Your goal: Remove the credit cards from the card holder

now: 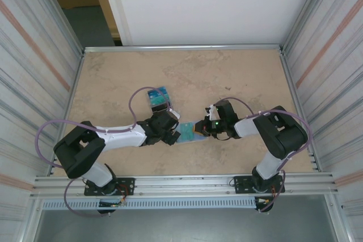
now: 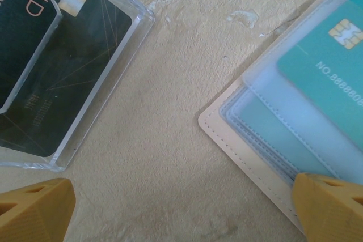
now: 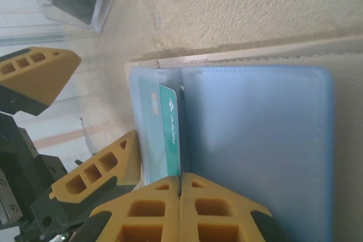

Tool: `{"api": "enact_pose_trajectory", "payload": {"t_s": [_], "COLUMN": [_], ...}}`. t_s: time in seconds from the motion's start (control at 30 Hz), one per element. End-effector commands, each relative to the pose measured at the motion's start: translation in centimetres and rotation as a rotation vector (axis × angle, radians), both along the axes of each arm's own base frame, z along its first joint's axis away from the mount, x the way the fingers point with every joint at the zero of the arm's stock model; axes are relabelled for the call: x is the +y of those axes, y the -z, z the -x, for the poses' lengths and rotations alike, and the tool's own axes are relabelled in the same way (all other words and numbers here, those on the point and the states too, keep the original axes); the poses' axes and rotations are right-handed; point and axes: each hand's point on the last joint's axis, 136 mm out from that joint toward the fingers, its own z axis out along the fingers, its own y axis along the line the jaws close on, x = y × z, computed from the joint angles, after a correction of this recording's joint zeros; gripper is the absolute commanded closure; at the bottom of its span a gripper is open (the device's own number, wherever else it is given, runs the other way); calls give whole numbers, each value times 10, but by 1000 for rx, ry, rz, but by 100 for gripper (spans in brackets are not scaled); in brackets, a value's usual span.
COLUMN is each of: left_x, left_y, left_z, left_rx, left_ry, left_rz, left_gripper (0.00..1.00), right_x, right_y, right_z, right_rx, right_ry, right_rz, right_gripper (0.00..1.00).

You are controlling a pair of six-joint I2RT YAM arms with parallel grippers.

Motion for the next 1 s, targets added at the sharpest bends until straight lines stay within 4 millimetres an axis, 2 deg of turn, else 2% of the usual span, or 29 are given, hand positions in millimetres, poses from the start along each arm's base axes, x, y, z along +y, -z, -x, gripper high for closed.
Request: {"api": "enact_pose_trajectory", "payload": {"t_s": [0.0, 0.37, 0.53, 0.7, 0.97], "left_x": [5, -10, -24, -36, -44], "left_y": [-4, -31, -42, -36, -20], "left_z": [-2, -13, -14, -15, -17], "left_rx": [-5, -72, -100, -93, -67], "left_ry": [8, 45, 86, 132, 159], "left_rz": [-40, 12, 58, 36, -2], "left_gripper": [1, 1, 1, 1, 1], "right_x": [-6, -7, -7, -7, -7], "right_y": [-3, -11, -12, -12, -11], "right_z": [2, -1, -2, -2, -2], "right_rx": [-15, -26, -27, -26, -21], "right_ry": [-17, -31, -31, -30, -28], "right_rz": [46, 88, 90, 90, 93], "right_gripper": [99, 98, 99, 98, 98]}}
